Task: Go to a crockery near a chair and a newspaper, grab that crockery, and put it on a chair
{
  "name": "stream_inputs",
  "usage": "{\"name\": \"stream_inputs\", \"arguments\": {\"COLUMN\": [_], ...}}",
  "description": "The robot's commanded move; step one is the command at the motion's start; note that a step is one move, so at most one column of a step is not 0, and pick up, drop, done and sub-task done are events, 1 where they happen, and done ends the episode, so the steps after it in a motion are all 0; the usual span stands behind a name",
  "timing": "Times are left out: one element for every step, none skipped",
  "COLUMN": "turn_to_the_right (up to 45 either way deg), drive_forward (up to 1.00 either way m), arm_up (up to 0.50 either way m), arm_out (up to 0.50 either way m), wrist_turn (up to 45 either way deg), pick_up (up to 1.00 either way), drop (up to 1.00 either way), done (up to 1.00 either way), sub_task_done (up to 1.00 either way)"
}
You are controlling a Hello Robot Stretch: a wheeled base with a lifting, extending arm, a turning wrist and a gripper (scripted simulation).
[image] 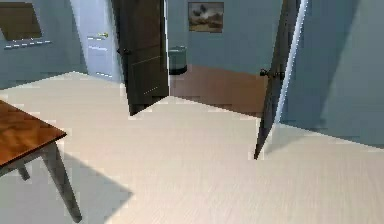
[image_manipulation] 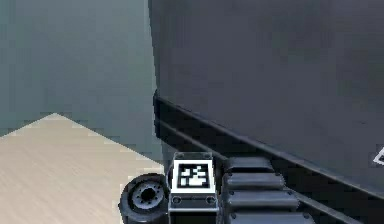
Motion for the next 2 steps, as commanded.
{"name": "stream_inputs", "arguments": {"turn_to_the_right": [0.0,0.0], "drive_forward": [1.0,1.0], "arm_up": [0.0,0.0], "arm_out": [0.0,0.0], "wrist_turn": [0.0,0.0], "pick_up": [0.0,0.0], "drop": [0.0,0.0], "done": [0.0,0.0], "sub_task_done": [0.0,0.0]}}
